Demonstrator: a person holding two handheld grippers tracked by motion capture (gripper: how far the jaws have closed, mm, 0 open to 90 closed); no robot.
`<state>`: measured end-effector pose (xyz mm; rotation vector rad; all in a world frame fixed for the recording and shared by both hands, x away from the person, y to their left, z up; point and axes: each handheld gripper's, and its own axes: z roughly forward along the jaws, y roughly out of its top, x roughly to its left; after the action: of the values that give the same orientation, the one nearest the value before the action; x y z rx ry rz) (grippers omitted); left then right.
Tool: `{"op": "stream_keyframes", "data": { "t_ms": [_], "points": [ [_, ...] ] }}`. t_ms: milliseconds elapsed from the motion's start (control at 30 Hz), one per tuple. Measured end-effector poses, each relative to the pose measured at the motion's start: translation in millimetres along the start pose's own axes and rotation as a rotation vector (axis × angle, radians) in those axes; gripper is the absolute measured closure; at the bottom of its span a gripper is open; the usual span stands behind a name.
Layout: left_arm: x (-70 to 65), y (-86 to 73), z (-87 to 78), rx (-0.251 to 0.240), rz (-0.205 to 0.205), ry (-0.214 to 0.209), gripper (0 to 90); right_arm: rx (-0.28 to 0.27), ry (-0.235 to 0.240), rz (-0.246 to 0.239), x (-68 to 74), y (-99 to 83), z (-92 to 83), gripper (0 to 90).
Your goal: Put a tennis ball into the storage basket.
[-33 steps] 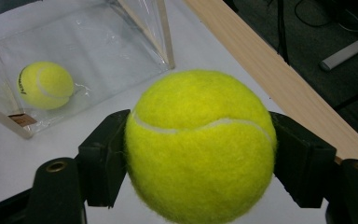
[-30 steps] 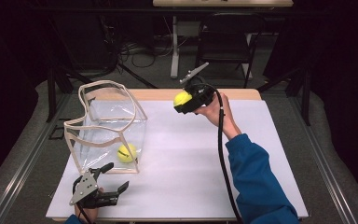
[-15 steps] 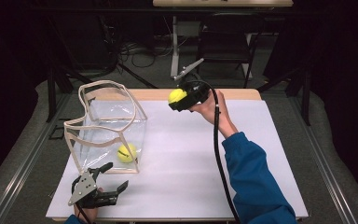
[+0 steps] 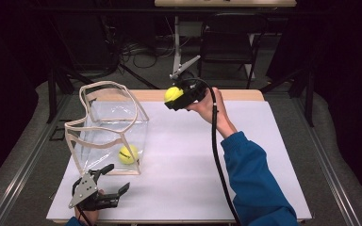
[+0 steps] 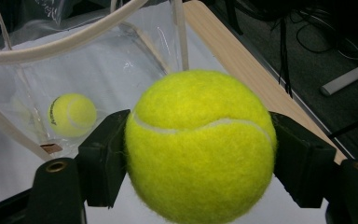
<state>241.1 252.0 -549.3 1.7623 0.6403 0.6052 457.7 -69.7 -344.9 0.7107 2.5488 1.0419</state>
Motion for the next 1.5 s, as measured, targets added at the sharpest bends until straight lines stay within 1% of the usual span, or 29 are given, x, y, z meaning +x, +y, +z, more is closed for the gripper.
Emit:
{"op": "stream_keyframes", "data": {
  "t_ms": [133, 600, 1000, 1200, 1300, 1500],
  "points": [
    [-0.1, 0.0, 0.1, 0.001, 0.001, -0.002, 16.0, -0.006, 0.001, -0.003, 1.3, 2.6, 0.1, 26.5],
    [0.0, 0.1, -0.2, -0.004, 0.002, -0.005, 15.9, -0.028, 0.027, -0.013, 8.6, 14.3, 9.4, 26.5],
    [0.1, 0.1, -0.2, -0.007, -0.001, -0.007, 15.9, -0.041, 0.038, -0.023, 14.1, 22.7, 14.5, 26.5],
    [-0.5, 0.8, -1.1, -0.007, 0.005, -0.005, 15.9, -0.053, 0.043, -0.024, 16.8, 25.2, 15.6, 26.4],
    [-0.4, 0.4, -0.1, -0.005, 0.003, -0.006, 15.9, -0.056, 0.043, -0.029, 18.3, 26.3, 15.9, 26.5],
    [-0.4, 0.4, -0.6, -0.006, 0.001, -0.006, 15.9, -0.067, 0.046, -0.024, 19.1, 27.4, 18.9, 26.4]
  ]
}}
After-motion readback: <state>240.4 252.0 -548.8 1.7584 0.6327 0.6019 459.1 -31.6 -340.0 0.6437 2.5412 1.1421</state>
